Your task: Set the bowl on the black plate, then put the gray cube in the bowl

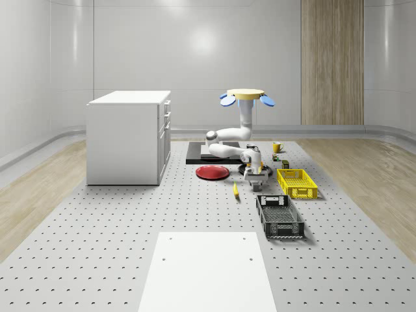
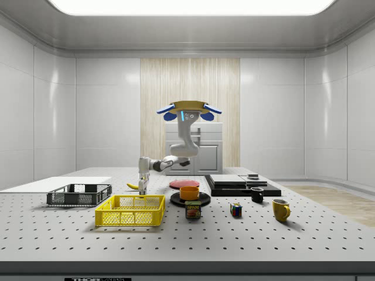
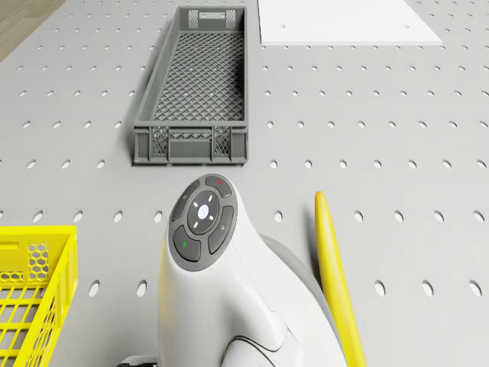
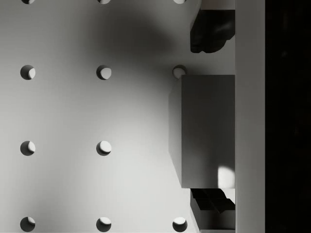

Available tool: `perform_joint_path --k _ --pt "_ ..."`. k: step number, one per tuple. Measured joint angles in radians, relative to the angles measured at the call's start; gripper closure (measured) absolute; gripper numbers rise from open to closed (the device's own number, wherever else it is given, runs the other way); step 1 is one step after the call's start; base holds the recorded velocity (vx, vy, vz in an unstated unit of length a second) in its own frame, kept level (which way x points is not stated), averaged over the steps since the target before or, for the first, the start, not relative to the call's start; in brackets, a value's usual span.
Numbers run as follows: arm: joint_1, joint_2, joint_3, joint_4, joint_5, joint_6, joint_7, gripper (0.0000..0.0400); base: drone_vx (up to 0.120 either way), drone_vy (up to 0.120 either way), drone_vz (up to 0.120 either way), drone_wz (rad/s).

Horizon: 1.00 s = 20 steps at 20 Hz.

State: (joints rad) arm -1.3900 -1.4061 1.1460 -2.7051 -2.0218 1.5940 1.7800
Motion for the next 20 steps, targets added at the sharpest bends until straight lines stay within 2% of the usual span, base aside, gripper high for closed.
perform_joint_path --k 15,18,20 --pt "-0.022 0.008 -0.005 0.04 -0.006 0.013 -0.014 0.0 0.0 0.0 0.0 0.0" --pt "-0.024 0.008 -0.004 0.044 -0.005 0.014 -0.014 0.0073 0.0 0.0 0.0 0.0" --pt "-0.025 0.008 -0.003 0.045 -0.005 0.014 -0.014 0.0103 0.0 0.0 0.0 0.0"
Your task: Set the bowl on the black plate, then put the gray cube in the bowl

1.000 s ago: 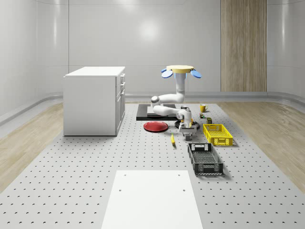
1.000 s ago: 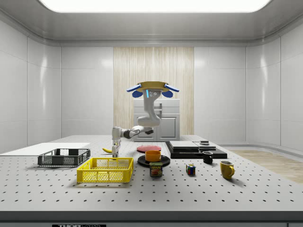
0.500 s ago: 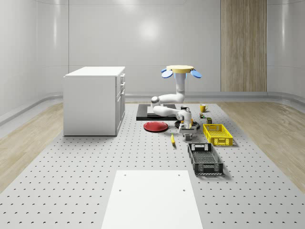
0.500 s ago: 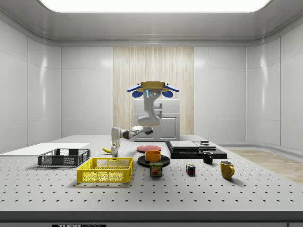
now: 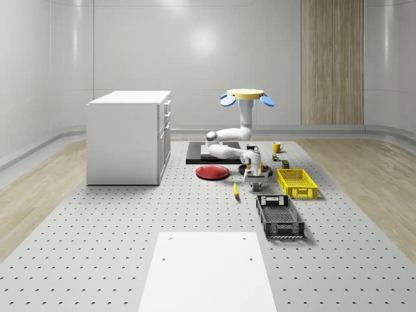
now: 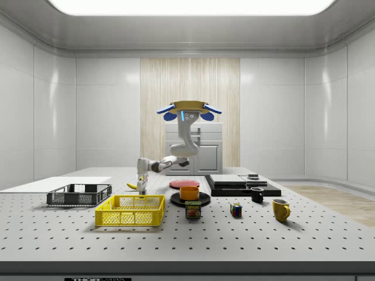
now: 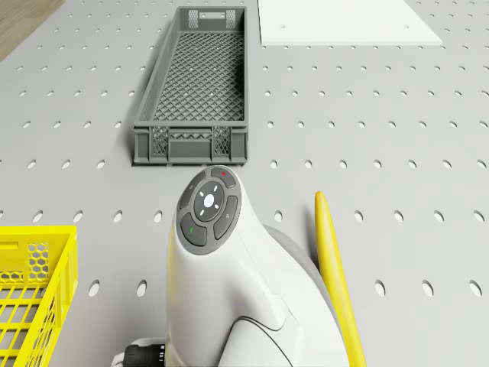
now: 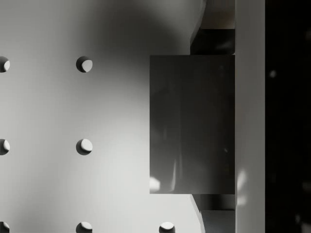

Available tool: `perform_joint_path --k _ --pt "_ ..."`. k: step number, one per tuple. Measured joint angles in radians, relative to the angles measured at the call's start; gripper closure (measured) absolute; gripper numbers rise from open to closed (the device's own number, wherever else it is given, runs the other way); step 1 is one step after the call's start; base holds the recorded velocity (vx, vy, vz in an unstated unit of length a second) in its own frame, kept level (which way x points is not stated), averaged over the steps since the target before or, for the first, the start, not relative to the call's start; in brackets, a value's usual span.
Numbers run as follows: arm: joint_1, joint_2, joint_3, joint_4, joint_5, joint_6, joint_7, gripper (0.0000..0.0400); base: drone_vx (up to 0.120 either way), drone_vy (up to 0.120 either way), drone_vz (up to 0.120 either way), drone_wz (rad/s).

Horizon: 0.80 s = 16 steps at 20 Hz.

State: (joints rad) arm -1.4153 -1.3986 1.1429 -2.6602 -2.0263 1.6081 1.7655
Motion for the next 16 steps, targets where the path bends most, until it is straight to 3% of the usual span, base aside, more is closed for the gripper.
perform_joint_path --k 5,12,16 --pt "-0.002 -0.001 0.001 0.002 0.001 0.001 0.0 0.0137 0.0 0.0 0.0 0.0" --pt "-0.001 -0.003 0.009 -0.002 0.01 -0.002 0.001 0.0147 0.0 0.0 0.0 0.0" --pt "0.003 -0.008 0.044 -0.017 0.042 -0.018 0.004 0.0149 0.0 0.0 0.11 0.0"
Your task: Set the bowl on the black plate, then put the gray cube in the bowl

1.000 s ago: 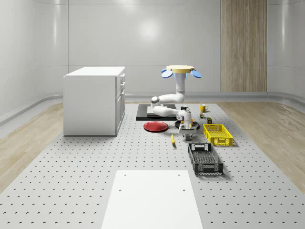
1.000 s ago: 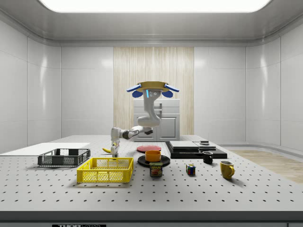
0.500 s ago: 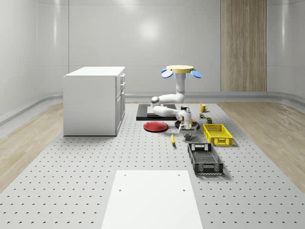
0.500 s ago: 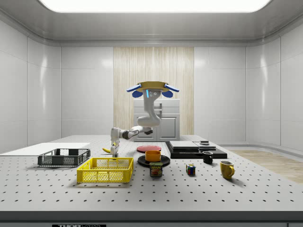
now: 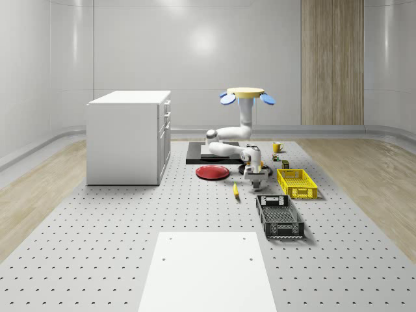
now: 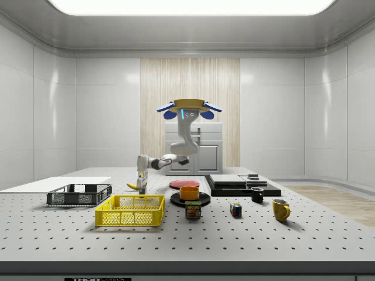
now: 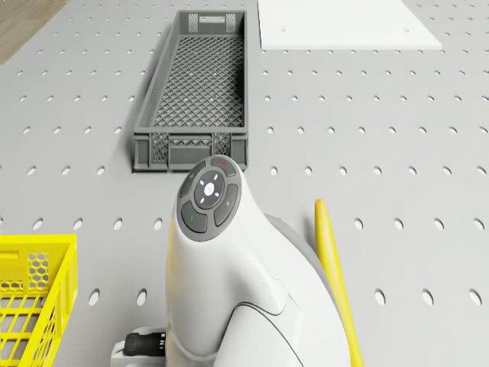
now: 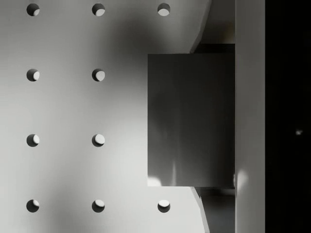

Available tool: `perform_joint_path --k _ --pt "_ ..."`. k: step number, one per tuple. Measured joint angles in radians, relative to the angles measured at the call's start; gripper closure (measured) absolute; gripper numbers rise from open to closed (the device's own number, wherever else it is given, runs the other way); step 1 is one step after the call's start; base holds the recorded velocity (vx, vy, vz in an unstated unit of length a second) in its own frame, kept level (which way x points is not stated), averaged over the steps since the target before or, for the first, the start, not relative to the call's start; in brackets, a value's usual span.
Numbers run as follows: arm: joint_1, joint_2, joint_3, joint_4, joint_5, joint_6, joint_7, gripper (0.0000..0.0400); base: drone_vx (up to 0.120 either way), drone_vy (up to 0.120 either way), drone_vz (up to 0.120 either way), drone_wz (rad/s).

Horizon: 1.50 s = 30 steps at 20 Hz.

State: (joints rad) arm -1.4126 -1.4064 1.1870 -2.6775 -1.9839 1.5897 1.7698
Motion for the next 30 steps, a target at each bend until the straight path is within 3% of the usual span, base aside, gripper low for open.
perform_joint_path --k 16,21,30 --pt "-0.001 -0.019 0.05 -0.017 0.053 -0.009 0.009 0.015 0.0 0.0 0.12 0.0" --pt "-0.003 -0.025 0.052 -0.017 0.057 -0.005 0.011 0.015 -0.12 0.12 0.016 0.0" --pt "-0.007 -0.034 0.053 -0.017 0.061 0.004 0.013 0.015 -0.116 0.004 0.0 0.0"
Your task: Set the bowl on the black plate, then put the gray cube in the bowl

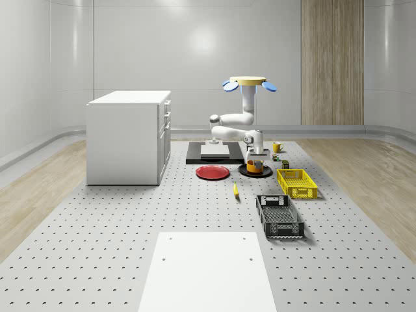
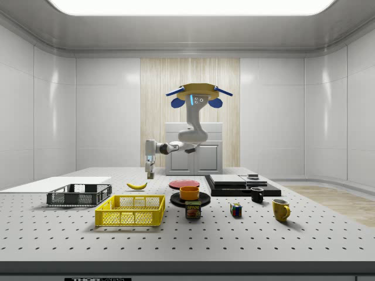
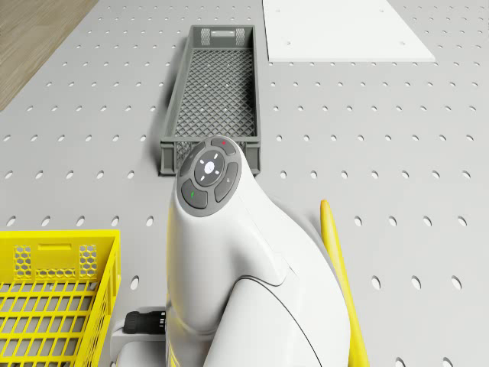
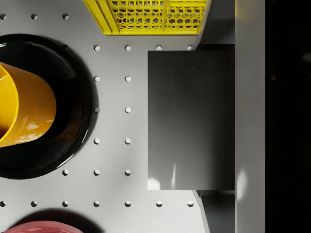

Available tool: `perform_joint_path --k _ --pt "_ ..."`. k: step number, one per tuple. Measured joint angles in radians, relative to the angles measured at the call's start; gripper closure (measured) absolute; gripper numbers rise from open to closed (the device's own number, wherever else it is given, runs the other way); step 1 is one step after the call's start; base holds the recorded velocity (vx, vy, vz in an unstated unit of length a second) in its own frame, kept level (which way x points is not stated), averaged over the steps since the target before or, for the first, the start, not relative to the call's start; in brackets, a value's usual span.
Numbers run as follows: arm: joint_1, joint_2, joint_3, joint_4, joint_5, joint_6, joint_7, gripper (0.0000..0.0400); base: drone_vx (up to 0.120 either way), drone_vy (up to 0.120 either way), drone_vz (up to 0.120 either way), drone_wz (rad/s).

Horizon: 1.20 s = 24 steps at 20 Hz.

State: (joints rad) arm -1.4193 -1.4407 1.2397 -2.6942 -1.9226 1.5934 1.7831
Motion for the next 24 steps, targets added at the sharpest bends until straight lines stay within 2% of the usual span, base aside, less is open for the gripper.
perform_joint_path --k 3,12,15,19,24 --pt "-0.001 -0.003 0.0 0.0 0.001 0.003 0.001 0.015 -0.12 0.0 0.067 0.0" --pt "-0.004 -0.011 0.001 0.001 0.005 0.01 0.003 0.015 -0.12 -0.022 0.0 0.0" --pt "-0.005 -0.014 0.001 0.001 0.006 0.013 0.004 0.015 -0.12 0.08 0.0 0.0" --pt "-0.006 -0.017 0.001 0.001 0.008 0.016 0.005 0.015 -0.12 0.0 0.0 0.0" --pt "-0.008 -0.021 0.001 0.001 0.01 0.019 0.006 0.015 -0.12 0.0 -0.112 0.0"
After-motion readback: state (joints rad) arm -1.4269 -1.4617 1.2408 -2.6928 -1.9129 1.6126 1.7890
